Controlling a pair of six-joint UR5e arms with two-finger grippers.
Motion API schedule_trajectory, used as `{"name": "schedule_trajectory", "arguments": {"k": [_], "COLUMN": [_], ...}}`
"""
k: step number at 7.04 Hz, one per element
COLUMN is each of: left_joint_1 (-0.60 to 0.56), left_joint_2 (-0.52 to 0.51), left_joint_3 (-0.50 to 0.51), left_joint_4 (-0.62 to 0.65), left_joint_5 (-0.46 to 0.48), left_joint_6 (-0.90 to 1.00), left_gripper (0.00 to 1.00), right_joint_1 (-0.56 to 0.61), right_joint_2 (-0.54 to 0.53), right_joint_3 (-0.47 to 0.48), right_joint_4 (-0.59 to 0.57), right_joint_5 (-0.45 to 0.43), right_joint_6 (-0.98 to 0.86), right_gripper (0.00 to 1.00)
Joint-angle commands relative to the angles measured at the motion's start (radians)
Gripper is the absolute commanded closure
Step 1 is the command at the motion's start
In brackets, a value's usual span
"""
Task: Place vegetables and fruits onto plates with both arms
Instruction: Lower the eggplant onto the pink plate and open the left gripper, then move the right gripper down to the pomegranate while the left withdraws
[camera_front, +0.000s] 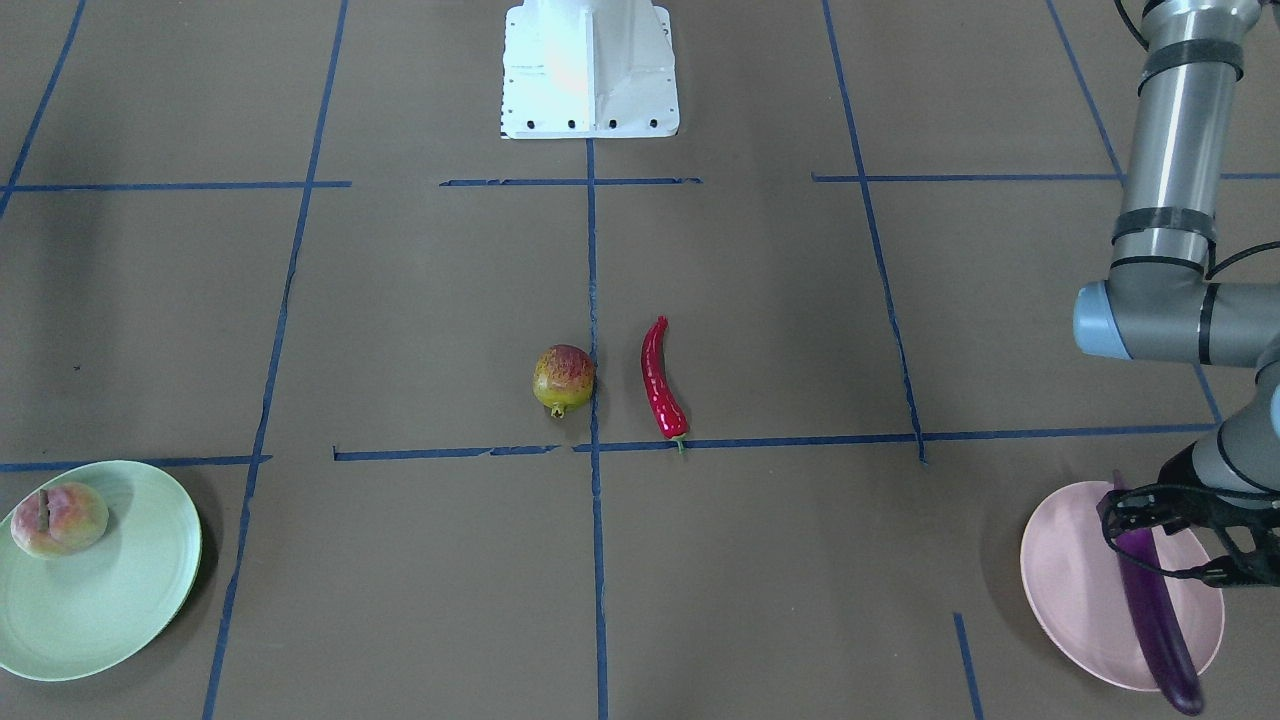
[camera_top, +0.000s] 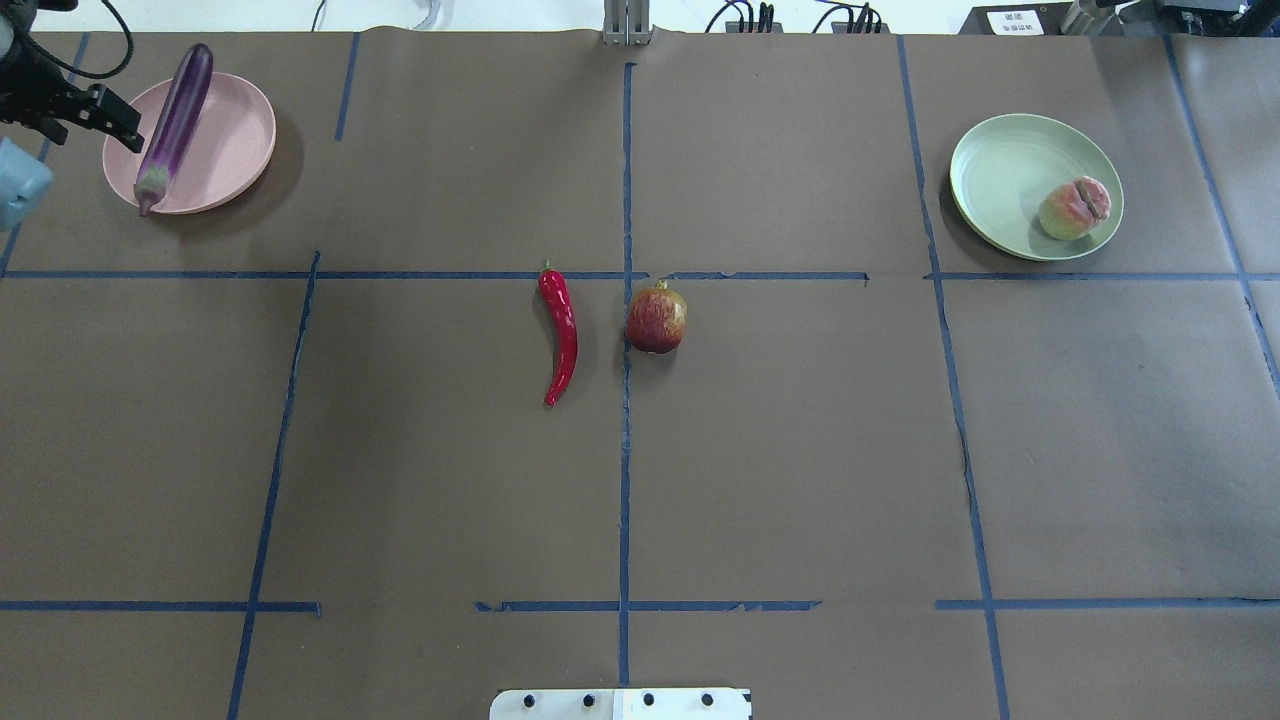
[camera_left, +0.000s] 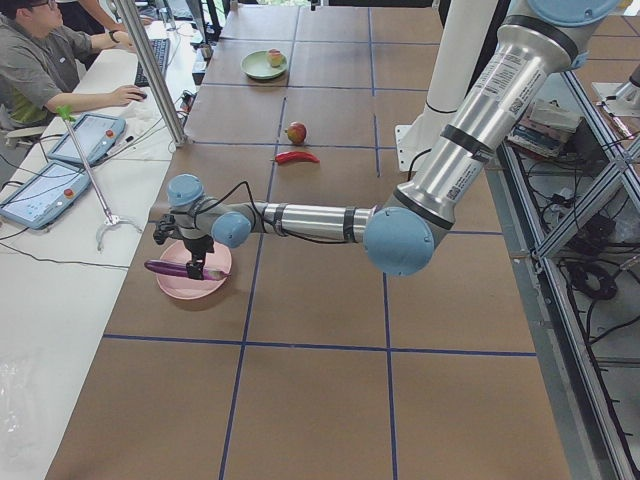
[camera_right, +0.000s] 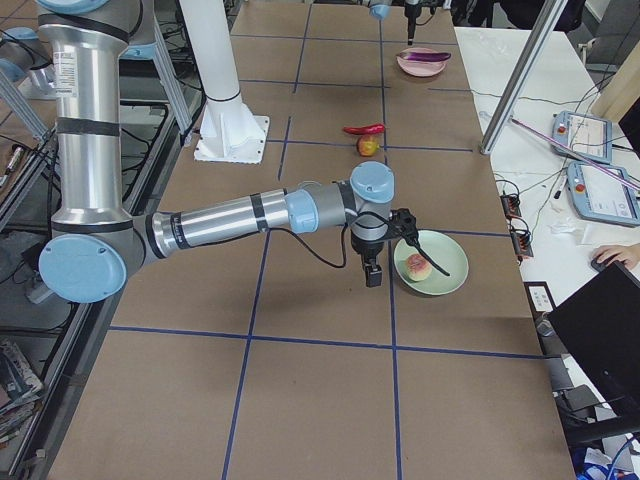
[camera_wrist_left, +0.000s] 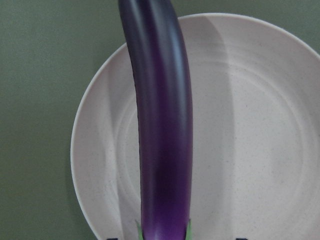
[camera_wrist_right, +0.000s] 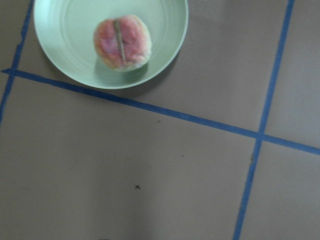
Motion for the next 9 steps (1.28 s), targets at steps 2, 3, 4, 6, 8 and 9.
{"name": "schedule_trajectory", "arguments": {"k": [2,3,4,6,8,9], "left_joint_1": [-0.054,-0.051,-0.048,-0.045,-0.043,-0.043], "left_joint_2": [0.142,0.209,0.270,0.282,0.282,0.282], "left_joint_3": [-0.293,-0.439,-0.550,-0.594,-0.597,-0.600], "left_joint_4": [0.190,0.291,0.344,0.384,0.384,0.384], "left_joint_5": [-0.052,-0.048,-0.045,-0.046,-0.045,-0.046], "left_joint_6": [0.092,0.093,0.092,0.090,0.081,0.081], "left_gripper": [0.00,0.00,0.00,0.00,0.00,0.00], "right_joint_1": [-0.213,-0.296,-0.372,-0.538,-0.646,-0.696], "right_joint_2": [0.194,0.277,0.338,0.516,0.732,0.817], "right_joint_3": [0.016,0.012,0.006,-0.075,-0.256,-0.342], "right_joint_4": [0.000,0.000,-0.008,-0.008,-0.010,-0.007], "right_joint_5": [-0.008,-0.043,-0.066,-0.185,-0.291,-0.351], "right_joint_6": [0.180,0.306,0.387,0.652,0.794,0.881], "right_gripper": [0.01,0.00,0.00,0.00,0.00,0.00]}}
